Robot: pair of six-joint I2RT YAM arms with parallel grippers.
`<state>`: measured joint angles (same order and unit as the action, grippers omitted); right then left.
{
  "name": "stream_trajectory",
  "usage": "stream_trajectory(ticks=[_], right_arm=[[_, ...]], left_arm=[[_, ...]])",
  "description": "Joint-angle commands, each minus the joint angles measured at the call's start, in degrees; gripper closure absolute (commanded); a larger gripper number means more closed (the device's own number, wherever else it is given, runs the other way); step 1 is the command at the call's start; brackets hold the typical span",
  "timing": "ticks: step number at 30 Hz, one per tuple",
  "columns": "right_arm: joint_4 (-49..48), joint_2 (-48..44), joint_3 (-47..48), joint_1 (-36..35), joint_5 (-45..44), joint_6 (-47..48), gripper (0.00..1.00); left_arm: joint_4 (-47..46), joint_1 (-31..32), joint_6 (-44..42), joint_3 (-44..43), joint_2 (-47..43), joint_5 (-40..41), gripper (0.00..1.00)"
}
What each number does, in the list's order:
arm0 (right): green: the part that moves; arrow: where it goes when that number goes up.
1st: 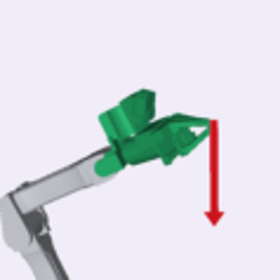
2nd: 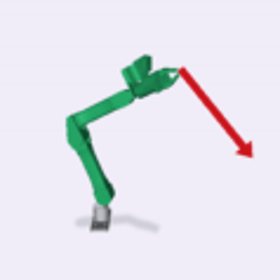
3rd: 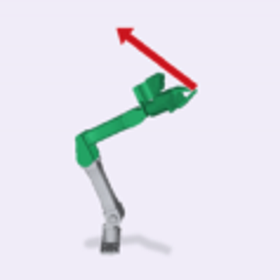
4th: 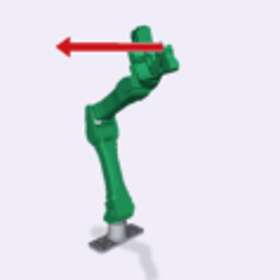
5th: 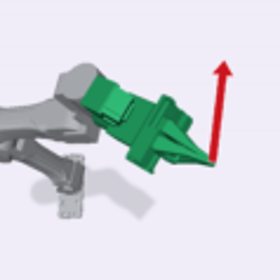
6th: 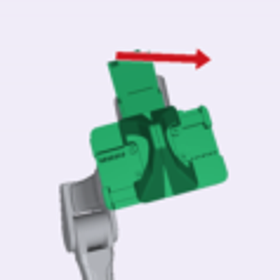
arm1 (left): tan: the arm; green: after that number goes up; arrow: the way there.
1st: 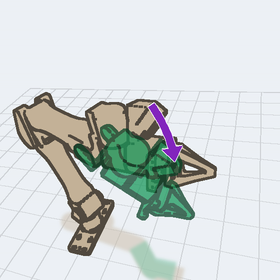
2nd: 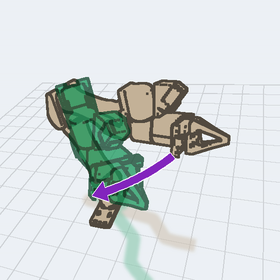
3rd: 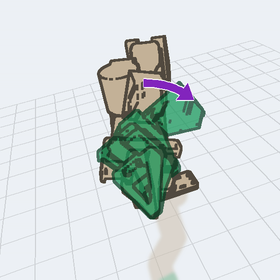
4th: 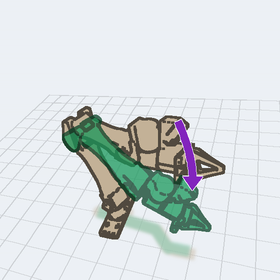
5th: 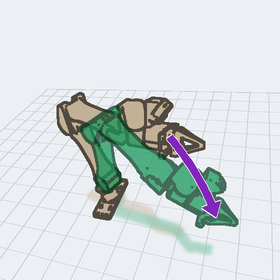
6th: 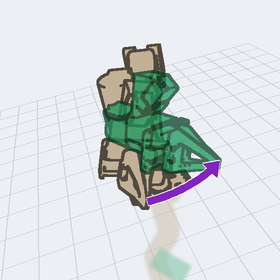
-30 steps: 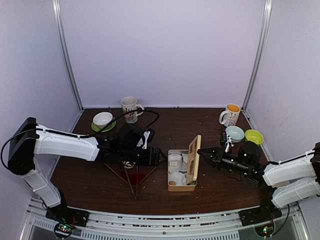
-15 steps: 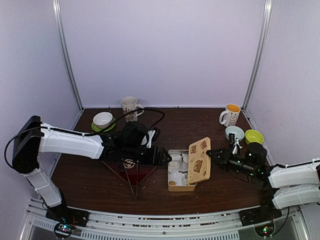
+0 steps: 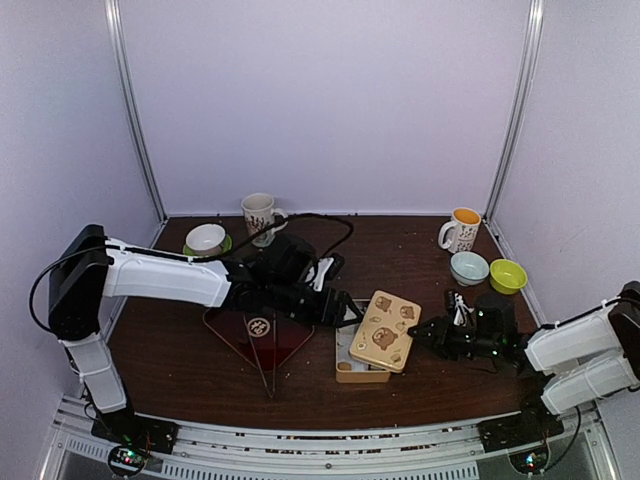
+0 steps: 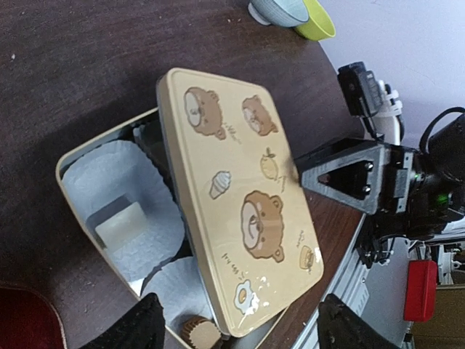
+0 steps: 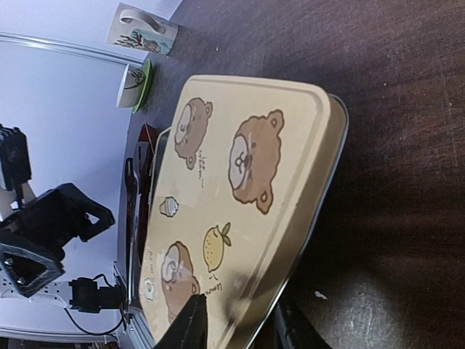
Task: Pack the chocolate
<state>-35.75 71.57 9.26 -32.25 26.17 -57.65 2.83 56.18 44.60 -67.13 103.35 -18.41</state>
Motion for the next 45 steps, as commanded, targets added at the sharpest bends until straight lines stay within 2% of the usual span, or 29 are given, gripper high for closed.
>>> stream_trajectory(ticks=[1,8,16,23,26,32,40,45], right_arm=[[-1.3,2.7,2.3,0.6,2.1,1.8,0.68],[-3.6,5.4,3.2,0.7,3.7,1.3,0.68],[-1.9,6.9,4.6,0.7,4.6,2.3,0.68],[5.7,2.6,6.5,0.6,3.4,5.8,0.67],[9.3,0.6,7.7,0.7,2.8,7.5,0.66],[19.6,-5.0,10.4,0.7,0.3,11.6,0.65],[37.5,-12.1,13.4,0.7,-8.2,18.4,0.54],[41.5,-13.1,12.1,1.0,-9.9,18.9,0.34]], left_arm=[[1.1,-0.3,-2.3,-4.8,2.3,-2.7,0.25],[10.4,-0.4,-2.8,-13.1,8.6,-2.5,0.28],[11.6,-0.3,-2.0,-16.1,10.4,-4.1,0.28],[11.4,0.0,-1.1,-17.5,11.2,-6.1,0.28],[11.5,0.7,1.4,-19.5,12.8,-7.8,0.32],[10.7,1.2,4.4,-19.8,14.8,-6.4,0.37],[14.0,2.7,2.4,-20.9,13.5,-2.1,0.35],[14.3,3.0,2.7,-21.0,14.1,-1.9,0.34]])
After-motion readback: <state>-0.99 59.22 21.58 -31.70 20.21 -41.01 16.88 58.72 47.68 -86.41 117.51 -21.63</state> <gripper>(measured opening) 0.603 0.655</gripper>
